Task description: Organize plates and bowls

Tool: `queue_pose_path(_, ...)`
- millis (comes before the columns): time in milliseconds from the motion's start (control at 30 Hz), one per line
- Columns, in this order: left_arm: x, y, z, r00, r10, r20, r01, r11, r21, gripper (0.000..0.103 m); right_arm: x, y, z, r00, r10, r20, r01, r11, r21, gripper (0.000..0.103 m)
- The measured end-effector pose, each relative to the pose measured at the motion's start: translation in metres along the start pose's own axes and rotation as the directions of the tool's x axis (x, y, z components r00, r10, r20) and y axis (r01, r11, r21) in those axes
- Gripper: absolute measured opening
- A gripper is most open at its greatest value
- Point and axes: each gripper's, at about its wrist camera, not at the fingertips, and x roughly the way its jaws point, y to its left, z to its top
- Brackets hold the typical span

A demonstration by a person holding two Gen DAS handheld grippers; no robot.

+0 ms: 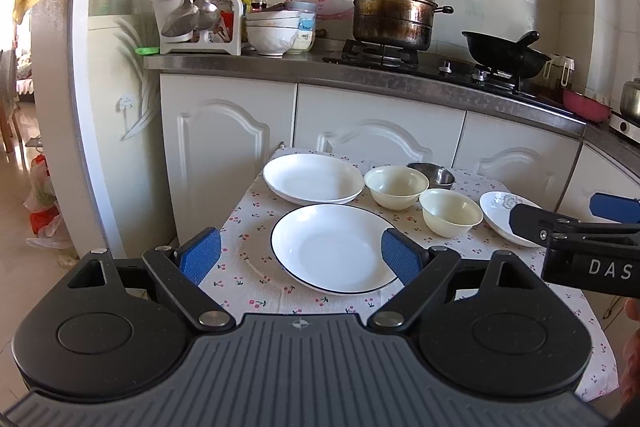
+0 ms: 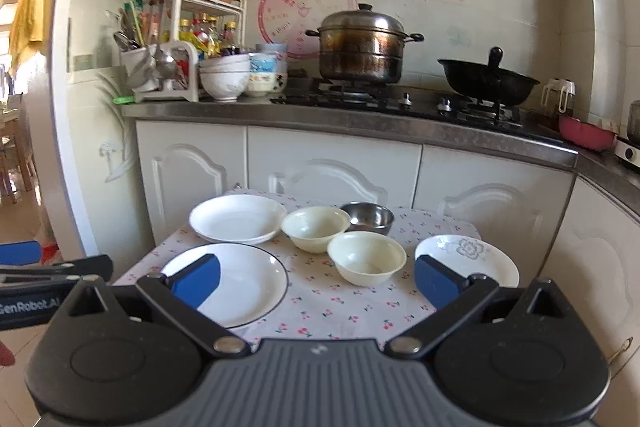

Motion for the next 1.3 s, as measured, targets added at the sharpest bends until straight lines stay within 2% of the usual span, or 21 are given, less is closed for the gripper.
queue_pose_path(500,-0.012,0.003,-0.004,1.0,-0.007,-0.003,0.007,1.0,0.009,0.103,-0.025,0.007,0.005,0.996,0.066,0.055,-0.067,0.998,0.017,0.102)
queue_pose_path(667,-0.001,0.002,-0.004,0.999,-0.024,-0.029,0.025,0.999,0.028,0.103,-0.021,0.005,0.004,0.994,0.068,0.08,-0.068,0.998,0.004,0.102)
queue_pose_path(800,0.017,0.001,-0.004,0.997,-0.041,-0.063,0.044,0.998,0.037,0.103,-0.014,0.003,-0.001,0.99,0.06,0.131,-0.06,0.998,-0.005,0.102)
queue_pose_path(1000,0.048,-0.002,-0.008,0.99,-0.085,-0.115,0.091,0.995,0.047,0.103,0.006,-0.006,-0.006,0.994,0.063,0.089,-0.068,0.996,0.055,0.102)
queue_pose_path(1133,0.068,-0.004,-0.013,0.982,-0.113,-0.154,0.12,0.992,0.039,0.103,0.02,-0.005,-0.013,0.994,0.099,0.049,-0.102,0.993,0.066,0.102)
queue_pose_path(1300,0.089,-0.001,-0.015,0.975,-0.119,-0.19,0.129,0.991,0.039,0.103,0.037,-0.002,-0.017,0.998,0.067,0.0,-0.067,0.995,0.072,0.102)
